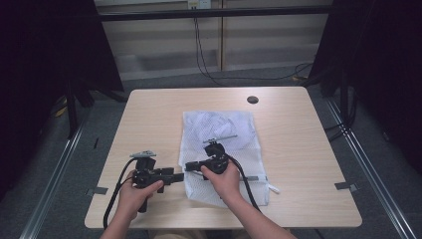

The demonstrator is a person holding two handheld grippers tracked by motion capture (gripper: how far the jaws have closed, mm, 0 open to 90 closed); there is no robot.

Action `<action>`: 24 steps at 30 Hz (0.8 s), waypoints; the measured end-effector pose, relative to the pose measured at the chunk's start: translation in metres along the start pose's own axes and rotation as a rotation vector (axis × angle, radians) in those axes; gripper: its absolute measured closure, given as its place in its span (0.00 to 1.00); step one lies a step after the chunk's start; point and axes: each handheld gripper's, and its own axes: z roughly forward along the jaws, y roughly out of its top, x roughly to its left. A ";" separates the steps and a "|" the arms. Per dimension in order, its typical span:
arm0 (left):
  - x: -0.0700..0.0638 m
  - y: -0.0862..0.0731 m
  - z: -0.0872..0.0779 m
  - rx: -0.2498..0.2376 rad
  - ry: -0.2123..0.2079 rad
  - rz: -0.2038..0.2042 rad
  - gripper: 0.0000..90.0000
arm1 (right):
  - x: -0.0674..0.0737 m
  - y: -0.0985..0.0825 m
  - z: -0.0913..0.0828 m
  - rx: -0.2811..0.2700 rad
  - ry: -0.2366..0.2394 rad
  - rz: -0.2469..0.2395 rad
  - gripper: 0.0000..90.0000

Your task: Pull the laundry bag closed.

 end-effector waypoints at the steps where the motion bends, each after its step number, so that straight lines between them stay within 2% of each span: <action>1: 0.000 0.000 0.002 -0.001 -0.004 -0.005 0.38 | 0.000 0.000 0.000 0.000 0.003 -0.002 0.96; 4: 0.000 0.000 0.003 0.000 -0.018 -0.021 0.38 | 0.000 0.000 0.000 -0.001 -0.001 -0.004 0.96; 6: -0.001 0.000 0.006 -0.001 -0.012 -0.014 0.39 | 0.000 0.001 -0.001 -0.004 0.001 -0.005 0.96; 9: -0.001 0.000 0.007 0.000 -0.024 -0.019 0.40 | 0.000 0.001 -0.002 -0.005 -0.001 -0.002 0.96; 13: -0.002 0.000 0.011 0.000 -0.032 -0.042 0.40 | 0.001 0.001 -0.002 -0.006 -0.001 -0.001 0.96; 15: -0.002 0.001 0.012 0.007 -0.034 -0.036 0.41 | 0.001 0.001 -0.002 -0.007 0.002 -0.002 0.96; 21: -0.003 0.001 0.015 0.012 -0.047 -0.047 0.45 | 0.001 0.000 -0.002 -0.008 0.007 -0.004 0.96; 22: -0.003 0.000 0.016 0.013 -0.055 -0.059 0.45 | 0.001 0.000 -0.002 -0.008 0.007 -0.004 0.96; 24: -0.002 0.001 0.017 0.008 -0.052 -0.055 0.48 | 0.001 0.000 -0.002 -0.008 0.006 -0.006 0.96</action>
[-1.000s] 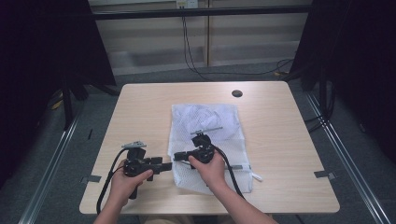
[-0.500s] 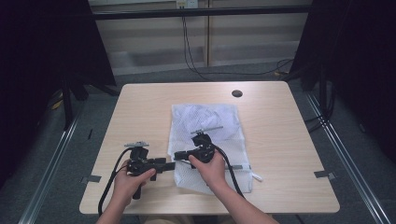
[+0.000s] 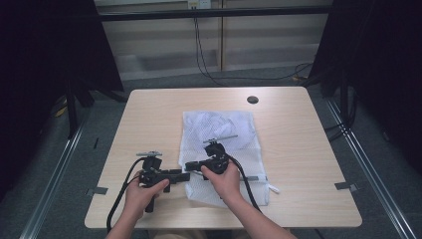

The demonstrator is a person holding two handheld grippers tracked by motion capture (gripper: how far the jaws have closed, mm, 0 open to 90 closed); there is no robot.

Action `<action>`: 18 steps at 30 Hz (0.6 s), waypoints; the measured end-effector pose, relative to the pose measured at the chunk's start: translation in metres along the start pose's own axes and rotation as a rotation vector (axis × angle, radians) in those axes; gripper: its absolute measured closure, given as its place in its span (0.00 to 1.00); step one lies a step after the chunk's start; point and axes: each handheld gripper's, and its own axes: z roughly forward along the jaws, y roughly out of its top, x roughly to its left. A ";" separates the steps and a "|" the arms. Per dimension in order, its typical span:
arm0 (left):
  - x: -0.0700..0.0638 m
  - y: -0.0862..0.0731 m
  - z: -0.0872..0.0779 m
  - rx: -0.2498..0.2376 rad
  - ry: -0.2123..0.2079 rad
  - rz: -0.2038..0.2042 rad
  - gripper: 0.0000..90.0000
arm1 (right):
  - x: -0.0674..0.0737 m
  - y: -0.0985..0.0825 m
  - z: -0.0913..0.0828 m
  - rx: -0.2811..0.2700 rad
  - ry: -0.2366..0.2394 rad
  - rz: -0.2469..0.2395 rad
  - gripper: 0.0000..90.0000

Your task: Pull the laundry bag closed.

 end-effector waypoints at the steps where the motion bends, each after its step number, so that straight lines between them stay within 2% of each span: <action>1: 0.000 0.000 0.001 0.000 -0.004 -0.006 0.48 | 0.000 0.000 0.000 0.000 0.000 0.000 0.96; 7: 0.001 0.000 0.004 -0.002 -0.015 -0.027 0.57 | 0.000 0.000 -0.001 -0.002 0.002 -0.002 0.96; 11: 0.002 0.000 0.005 -0.012 -0.038 -0.043 0.61 | 0.000 0.000 -0.001 -0.006 0.001 0.001 0.96; 18: 0.004 0.001 0.007 0.000 -0.043 -0.064 0.65 | 0.000 -0.001 -0.001 -0.008 0.006 -0.002 0.96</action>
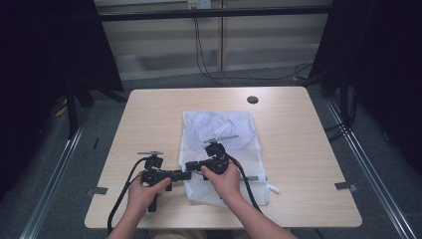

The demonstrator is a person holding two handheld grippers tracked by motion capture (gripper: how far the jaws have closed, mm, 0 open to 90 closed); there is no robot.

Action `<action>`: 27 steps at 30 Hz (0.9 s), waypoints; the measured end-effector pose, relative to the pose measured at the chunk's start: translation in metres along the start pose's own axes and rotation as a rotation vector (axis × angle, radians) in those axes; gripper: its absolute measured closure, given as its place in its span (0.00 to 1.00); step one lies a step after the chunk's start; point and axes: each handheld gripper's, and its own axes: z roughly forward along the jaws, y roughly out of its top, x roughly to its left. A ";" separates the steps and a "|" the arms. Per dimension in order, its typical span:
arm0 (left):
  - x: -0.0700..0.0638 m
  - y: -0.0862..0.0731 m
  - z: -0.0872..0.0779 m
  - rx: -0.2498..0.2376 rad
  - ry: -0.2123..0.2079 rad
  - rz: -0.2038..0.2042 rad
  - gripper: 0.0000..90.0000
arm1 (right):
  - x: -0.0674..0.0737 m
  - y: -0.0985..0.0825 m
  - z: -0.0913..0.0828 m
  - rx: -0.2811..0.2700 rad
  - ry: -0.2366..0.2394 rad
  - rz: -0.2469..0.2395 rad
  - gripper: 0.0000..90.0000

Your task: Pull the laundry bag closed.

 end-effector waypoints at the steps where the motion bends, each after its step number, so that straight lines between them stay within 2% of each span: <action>1: 0.000 0.000 0.001 -0.001 -0.004 -0.012 0.65 | 0.000 0.000 0.000 0.000 0.000 0.001 0.96; 7: 0.001 -0.001 0.003 0.006 -0.012 -0.014 0.69 | 0.000 -0.001 0.001 -0.001 0.002 0.003 0.96; 13: 0.001 -0.002 0.006 -0.007 -0.031 -0.045 0.73 | 0.000 -0.002 0.000 -0.001 0.005 0.007 0.96; 15: 0.003 -0.004 0.006 -0.025 -0.047 -0.077 0.75 | 0.000 -0.002 0.001 -0.002 0.004 0.008 0.96; 16: 0.004 -0.003 0.006 -0.022 -0.042 -0.067 0.75 | 0.000 -0.002 0.000 -0.003 0.003 0.009 0.96; 23: 0.004 -0.003 0.008 -0.018 -0.052 -0.075 0.76 | 0.001 -0.002 0.001 -0.002 0.001 0.005 0.96; 27: 0.003 -0.004 0.008 -0.009 -0.065 -0.089 0.82 | 0.001 -0.002 0.001 0.000 0.000 0.007 0.96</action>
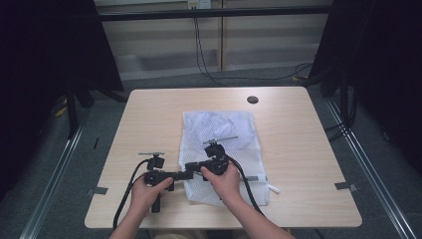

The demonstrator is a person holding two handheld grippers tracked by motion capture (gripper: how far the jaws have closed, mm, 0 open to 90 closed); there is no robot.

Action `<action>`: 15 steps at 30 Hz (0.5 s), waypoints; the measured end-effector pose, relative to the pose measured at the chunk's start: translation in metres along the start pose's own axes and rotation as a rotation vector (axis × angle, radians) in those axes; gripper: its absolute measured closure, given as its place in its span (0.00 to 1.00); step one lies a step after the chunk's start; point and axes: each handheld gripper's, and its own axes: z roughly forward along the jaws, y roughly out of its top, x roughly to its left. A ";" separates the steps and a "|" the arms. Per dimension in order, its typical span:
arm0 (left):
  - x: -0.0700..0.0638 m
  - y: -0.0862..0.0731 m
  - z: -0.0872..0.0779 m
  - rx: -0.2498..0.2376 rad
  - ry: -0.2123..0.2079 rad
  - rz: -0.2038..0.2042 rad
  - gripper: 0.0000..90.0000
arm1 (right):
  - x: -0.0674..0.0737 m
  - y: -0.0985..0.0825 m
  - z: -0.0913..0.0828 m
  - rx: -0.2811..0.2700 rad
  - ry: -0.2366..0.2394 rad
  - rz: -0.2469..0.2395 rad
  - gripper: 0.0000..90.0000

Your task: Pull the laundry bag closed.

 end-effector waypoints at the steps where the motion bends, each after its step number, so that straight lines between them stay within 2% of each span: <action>1: 0.000 0.000 0.000 0.000 0.000 0.000 0.84 | 0.000 0.000 0.000 0.000 0.000 0.000 0.96; 2: -0.001 0.000 0.000 0.003 -0.003 -0.011 0.84 | 0.000 0.000 0.000 0.001 -0.001 0.000 0.96; 6: -0.001 0.000 -0.001 0.010 -0.010 -0.012 0.95 | 0.001 0.000 0.001 0.004 0.002 0.001 0.96; 8: 0.000 0.001 -0.002 0.013 -0.014 -0.005 0.96 | 0.001 0.000 0.001 0.005 0.002 0.004 0.96; 10: -0.001 0.000 -0.003 0.023 0.004 0.000 0.97 | 0.001 -0.001 0.001 0.009 0.005 -0.002 0.96; 15: -0.002 0.000 -0.003 0.031 0.008 -0.003 0.97 | 0.001 -0.001 0.000 0.014 0.005 -0.001 0.96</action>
